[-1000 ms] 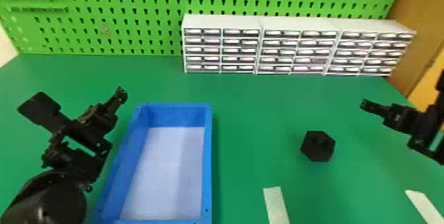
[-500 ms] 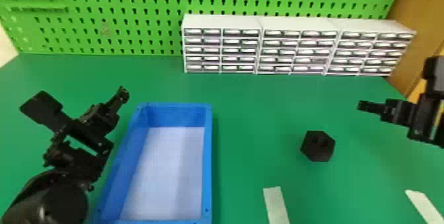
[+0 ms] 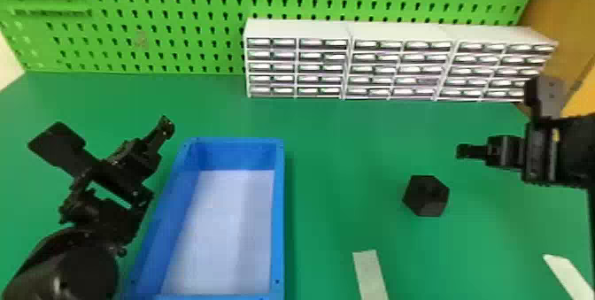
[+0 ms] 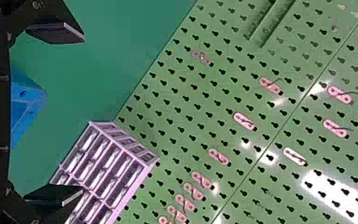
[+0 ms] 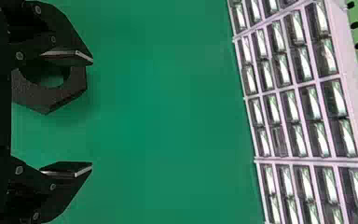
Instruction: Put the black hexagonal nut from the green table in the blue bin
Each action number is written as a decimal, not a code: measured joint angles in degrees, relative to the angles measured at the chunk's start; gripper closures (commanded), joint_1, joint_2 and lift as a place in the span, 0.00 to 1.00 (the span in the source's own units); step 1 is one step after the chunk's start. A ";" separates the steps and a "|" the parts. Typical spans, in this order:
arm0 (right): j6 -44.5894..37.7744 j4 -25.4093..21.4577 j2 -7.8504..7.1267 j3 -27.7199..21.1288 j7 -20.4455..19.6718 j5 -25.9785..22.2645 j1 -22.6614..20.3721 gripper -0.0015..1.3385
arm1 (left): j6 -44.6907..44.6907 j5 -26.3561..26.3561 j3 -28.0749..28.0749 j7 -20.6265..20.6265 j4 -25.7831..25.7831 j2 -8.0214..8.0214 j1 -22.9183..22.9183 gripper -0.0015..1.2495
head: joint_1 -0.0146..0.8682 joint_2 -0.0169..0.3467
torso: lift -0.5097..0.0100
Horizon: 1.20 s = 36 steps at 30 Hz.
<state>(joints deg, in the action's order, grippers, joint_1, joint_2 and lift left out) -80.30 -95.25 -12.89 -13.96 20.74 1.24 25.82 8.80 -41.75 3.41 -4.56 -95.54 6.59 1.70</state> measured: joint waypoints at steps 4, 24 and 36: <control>-0.15 1.92 0.25 0.91 0.00 0.34 0.62 0.35 | 0.06 0.01 0.02 0.00 0.00 0.00 0.02 0.11 | 0.80 0.07 | 0.79; 3.50 11.48 1.51 4.50 0.00 1.52 2.19 0.35 | 0.25 0.00 0.36 -0.01 0.00 0.01 0.23 0.11 | 0.80 0.07 | 0.79; 4.57 13.98 1.75 4.41 0.00 2.58 2.21 0.35 | 0.34 -0.08 0.44 -0.01 0.00 0.05 0.15 0.11 | 0.80 0.07 | 0.79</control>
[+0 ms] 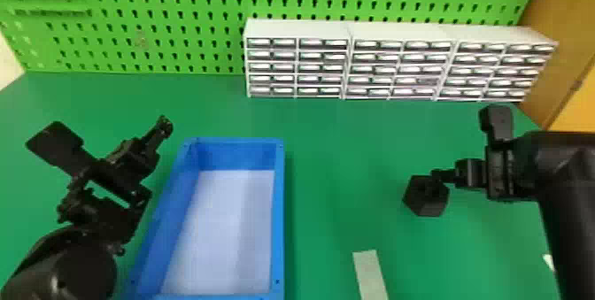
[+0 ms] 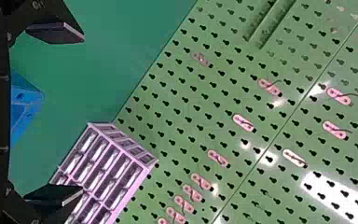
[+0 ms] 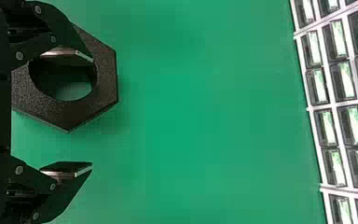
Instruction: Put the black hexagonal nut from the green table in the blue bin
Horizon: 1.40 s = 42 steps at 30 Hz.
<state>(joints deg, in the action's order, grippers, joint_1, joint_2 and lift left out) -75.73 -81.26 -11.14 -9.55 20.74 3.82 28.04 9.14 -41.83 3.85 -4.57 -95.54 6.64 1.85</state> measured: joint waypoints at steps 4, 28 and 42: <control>0.31 0.51 0.05 0.08 0.00 0.08 -0.04 0.35 | 0.01 -0.01 0.01 0.07 0.00 0.00 0.00 0.11 | 0.80 0.07 | 0.79; 4.26 2.99 0.75 -0.73 0.00 1.06 -0.85 0.35 | 0.39 -0.01 0.18 0.45 0.00 0.04 0.00 0.11 | 0.80 0.07 | 0.79; 5.63 4.72 0.77 -0.64 0.00 1.13 -0.70 0.35 | 0.61 -0.01 0.19 0.62 0.00 0.04 0.05 0.11 | 0.80 0.07 | 0.79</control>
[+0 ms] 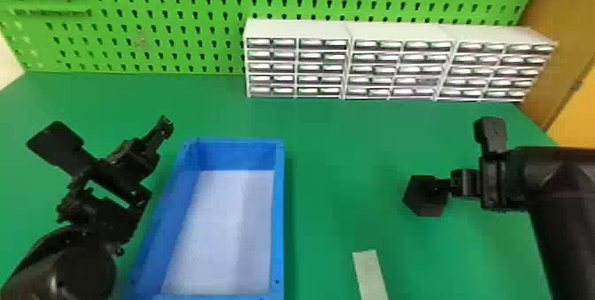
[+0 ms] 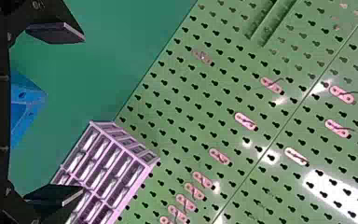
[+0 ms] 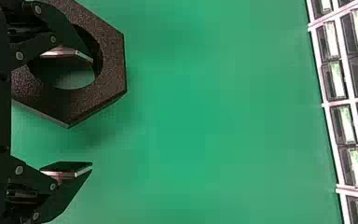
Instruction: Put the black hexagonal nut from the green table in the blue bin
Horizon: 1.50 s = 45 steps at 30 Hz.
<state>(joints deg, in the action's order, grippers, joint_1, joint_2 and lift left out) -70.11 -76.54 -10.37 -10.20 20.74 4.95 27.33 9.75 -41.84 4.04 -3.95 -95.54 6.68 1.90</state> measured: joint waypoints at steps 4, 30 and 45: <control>0.35 0.32 0.00 0.00 0.00 0.01 0.00 0.35 | 0.06 0.00 0.00 0.00 0.00 0.00 0.00 0.11 | 0.80 0.07 | 0.79; 1.17 2.04 0.09 0.26 0.00 0.13 -0.26 0.35 | 0.27 0.00 -0.06 0.08 0.00 0.00 0.12 0.11 | 0.80 0.07 | 0.79; 1.64 2.10 0.07 1.54 0.00 0.90 -0.02 0.65 | 0.43 -0.05 -0.01 0.25 0.01 0.00 0.12 0.12 | 0.80 0.07 | 0.79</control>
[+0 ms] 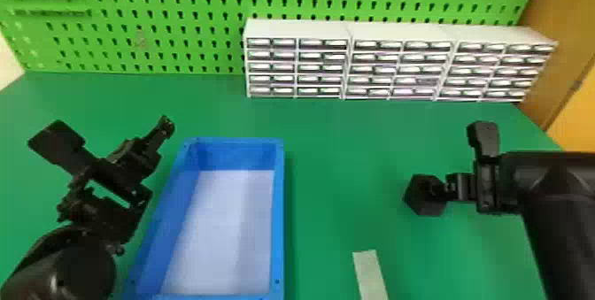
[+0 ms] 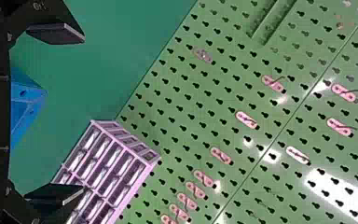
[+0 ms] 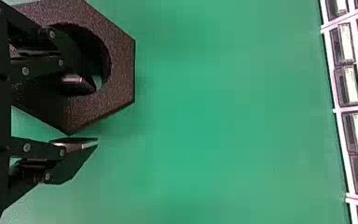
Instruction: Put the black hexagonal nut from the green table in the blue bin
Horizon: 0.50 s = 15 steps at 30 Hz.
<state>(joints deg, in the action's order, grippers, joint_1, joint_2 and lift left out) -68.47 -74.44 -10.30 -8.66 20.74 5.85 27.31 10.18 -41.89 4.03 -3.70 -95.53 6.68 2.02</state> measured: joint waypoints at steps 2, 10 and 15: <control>0.01 0.00 -0.06 0.28 0.00 0.11 0.04 0.65 | 0.01 -0.03 0.01 0.01 0.00 0.00 0.00 0.12 | 0.80 0.07 | 0.79; 0.01 0.00 -0.23 1.55 0.00 0.72 0.16 0.75 | 0.02 -0.03 0.04 0.01 0.00 0.00 0.00 0.12 | 0.80 0.07 | 0.79; 0.00 0.00 -0.24 2.11 0.01 1.12 0.27 0.75 | 0.02 -0.03 0.03 0.03 0.00 0.00 0.00 0.12 | 0.80 0.07 | 0.79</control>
<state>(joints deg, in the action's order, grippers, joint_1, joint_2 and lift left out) -68.46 -74.44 -10.54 -6.55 20.75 6.97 27.58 10.20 -41.92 4.06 -3.67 -95.53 6.68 2.02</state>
